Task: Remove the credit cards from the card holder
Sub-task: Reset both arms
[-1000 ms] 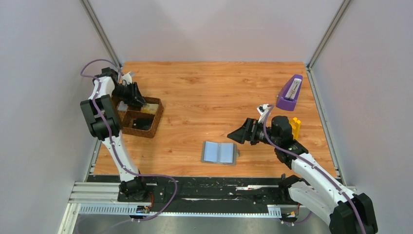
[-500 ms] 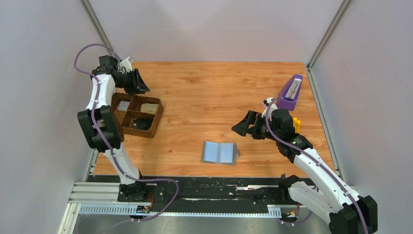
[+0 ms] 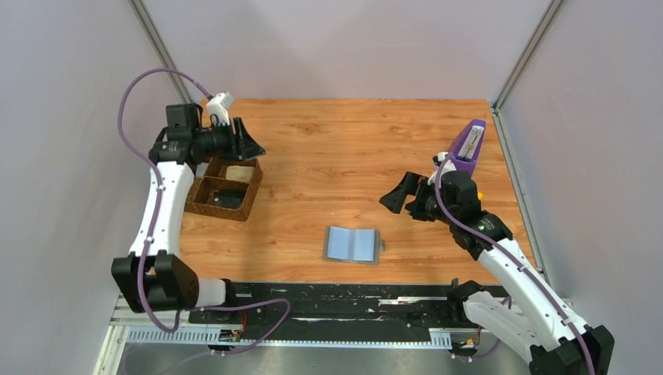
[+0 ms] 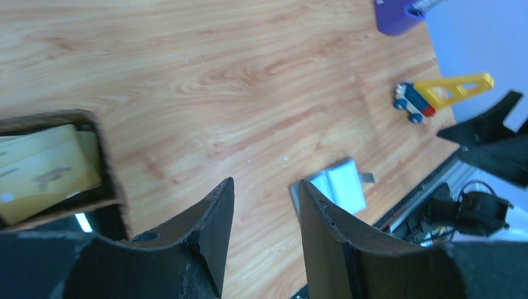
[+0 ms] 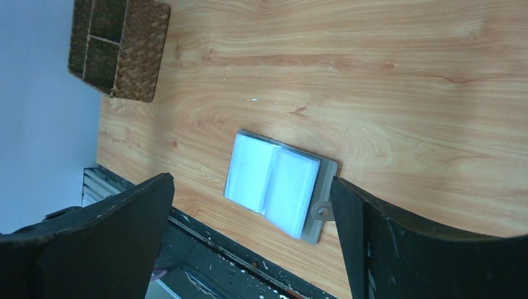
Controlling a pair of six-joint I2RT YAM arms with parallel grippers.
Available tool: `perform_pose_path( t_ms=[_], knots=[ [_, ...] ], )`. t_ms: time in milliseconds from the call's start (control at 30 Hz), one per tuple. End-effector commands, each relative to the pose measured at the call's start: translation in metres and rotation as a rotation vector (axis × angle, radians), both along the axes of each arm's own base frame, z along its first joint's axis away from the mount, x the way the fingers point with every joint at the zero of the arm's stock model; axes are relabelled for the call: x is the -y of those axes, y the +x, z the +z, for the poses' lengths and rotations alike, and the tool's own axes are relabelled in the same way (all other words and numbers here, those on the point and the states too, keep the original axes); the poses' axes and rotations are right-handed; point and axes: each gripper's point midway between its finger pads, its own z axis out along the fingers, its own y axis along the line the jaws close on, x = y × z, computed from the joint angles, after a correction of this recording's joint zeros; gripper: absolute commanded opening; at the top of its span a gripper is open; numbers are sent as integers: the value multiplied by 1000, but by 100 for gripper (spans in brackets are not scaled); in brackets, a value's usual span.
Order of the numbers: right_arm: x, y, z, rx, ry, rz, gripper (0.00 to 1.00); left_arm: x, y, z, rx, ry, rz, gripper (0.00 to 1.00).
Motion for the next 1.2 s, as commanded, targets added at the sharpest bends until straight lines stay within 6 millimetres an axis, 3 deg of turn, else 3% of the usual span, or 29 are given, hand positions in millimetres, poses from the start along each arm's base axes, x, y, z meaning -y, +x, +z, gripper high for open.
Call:
perform_pose_path(
  t_ms=[0,267,400,433,467,500,567,1167],
  knots=[
    [14,2,13,13,-17,-83,100,41,-32,7,52,-27,-84,51],
    [19,-13,16,24,7,-84,100,98,-103,-9,80,-56,-233,52],
    [20,-19,28,54,40,-87,100,108,-122,-12,99,-77,-248,57],
    [20,-20,31,59,47,-87,100,107,-126,-12,103,-85,-244,64],
    [20,-21,34,68,55,-86,100,107,-127,-11,114,-87,-242,66],
    [20,-21,37,73,62,-88,100,106,-130,-10,125,-89,-238,83],
    [19,-23,40,80,74,-87,100,103,-133,-8,139,-84,-232,98],
    [20,-29,44,91,95,-80,100,94,-140,2,188,-67,-202,100]
  ],
)
